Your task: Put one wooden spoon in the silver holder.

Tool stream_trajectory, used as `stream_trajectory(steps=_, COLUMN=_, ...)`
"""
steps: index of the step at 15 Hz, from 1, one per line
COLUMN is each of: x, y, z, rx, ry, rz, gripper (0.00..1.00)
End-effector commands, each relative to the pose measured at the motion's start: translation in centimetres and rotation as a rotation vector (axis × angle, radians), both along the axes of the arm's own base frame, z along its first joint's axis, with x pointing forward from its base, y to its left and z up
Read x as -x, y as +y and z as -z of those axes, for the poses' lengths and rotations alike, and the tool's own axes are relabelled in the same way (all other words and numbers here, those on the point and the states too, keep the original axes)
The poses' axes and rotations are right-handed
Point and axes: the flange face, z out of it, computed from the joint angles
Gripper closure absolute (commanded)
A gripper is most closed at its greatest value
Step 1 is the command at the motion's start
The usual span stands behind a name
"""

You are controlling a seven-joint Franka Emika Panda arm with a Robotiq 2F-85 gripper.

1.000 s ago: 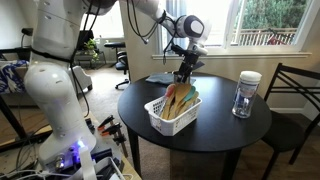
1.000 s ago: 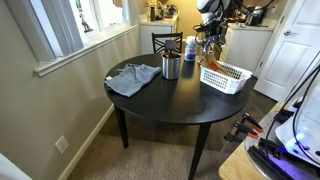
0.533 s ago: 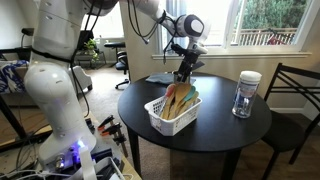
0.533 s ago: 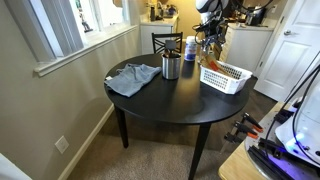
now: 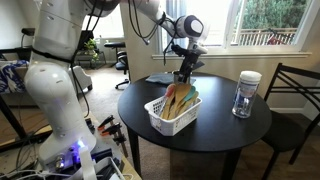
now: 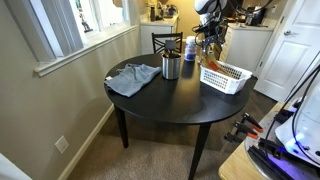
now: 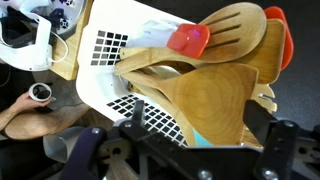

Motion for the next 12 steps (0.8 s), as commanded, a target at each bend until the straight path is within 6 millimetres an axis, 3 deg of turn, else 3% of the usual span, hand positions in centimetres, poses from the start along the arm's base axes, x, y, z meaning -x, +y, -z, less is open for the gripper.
stream_trajectory(steps=1, x=-0.61, y=0.2, z=0.28, rx=0.023, ry=0.001, rz=-0.015, gripper=0.0)
stream_trajectory(steps=12, x=-0.54, y=0.2, z=0.76, rx=0.064, ry=0.03, rz=-0.027, gripper=0.0)
